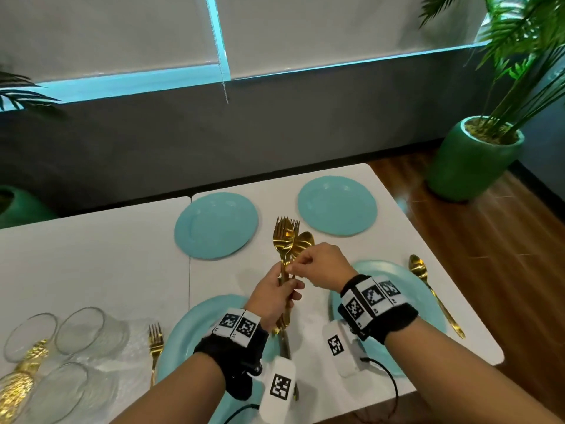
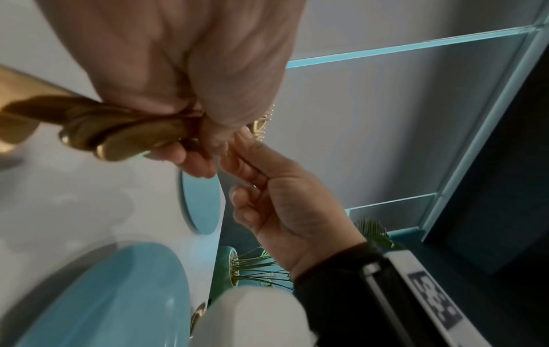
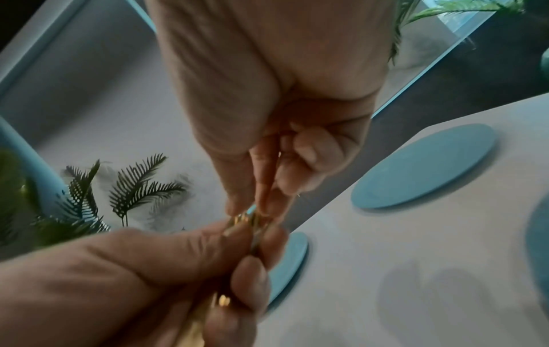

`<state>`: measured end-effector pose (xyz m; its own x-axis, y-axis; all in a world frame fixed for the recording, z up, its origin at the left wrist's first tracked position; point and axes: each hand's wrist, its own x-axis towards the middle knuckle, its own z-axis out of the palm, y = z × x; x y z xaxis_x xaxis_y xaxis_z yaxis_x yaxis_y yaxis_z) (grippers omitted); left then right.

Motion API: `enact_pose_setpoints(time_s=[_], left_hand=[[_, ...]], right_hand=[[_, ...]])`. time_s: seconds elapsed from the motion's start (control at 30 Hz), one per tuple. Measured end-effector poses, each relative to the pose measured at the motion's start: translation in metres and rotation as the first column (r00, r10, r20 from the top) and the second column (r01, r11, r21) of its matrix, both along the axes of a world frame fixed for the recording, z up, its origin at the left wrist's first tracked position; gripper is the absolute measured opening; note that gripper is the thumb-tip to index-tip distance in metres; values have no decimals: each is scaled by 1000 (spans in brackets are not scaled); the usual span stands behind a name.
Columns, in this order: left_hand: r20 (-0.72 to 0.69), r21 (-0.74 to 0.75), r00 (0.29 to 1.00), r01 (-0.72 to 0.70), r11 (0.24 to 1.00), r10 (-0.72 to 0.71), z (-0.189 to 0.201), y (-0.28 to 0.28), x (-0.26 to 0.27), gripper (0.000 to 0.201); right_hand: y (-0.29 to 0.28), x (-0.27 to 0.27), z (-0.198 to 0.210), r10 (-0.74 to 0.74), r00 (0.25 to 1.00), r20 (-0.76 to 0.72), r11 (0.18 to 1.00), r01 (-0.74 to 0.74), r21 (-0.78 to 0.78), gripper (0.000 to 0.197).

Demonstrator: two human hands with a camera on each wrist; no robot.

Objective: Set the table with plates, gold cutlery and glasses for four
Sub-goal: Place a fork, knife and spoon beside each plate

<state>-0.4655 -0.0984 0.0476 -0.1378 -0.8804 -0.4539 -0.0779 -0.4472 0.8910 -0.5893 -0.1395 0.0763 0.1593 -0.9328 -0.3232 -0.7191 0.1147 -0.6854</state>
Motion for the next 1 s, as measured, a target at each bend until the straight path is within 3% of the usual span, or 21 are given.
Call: enact_pose_setpoints(time_s=[0.27, 0.5, 0.63, 0.8, 1.0], left_hand=[[110, -77, 992, 75, 994, -66, -4, 9, 47, 38], [-139, -19, 990, 4, 1000, -7, -6, 27, 59, 41], [-208, 31, 978, -13, 999, 19, -11, 37, 62, 35], [-412, 152, 905, -44, 987, 103, -16, 44, 60, 34], [-428, 200, 899, -11, 980, 97, -17, 41, 63, 36]], right_hand=[[12, 52, 8, -43, 999, 10, 996, 42, 78, 22], [29, 67, -1, -151, 985, 80, 974, 134, 184, 10], [41, 64, -10, -210, 958, 196, 954, 156, 256, 19], [51, 59, -15, -231, 914, 334, 939, 119, 324, 19], [53, 56, -19, -249, 882, 401, 933, 106, 345, 19]])
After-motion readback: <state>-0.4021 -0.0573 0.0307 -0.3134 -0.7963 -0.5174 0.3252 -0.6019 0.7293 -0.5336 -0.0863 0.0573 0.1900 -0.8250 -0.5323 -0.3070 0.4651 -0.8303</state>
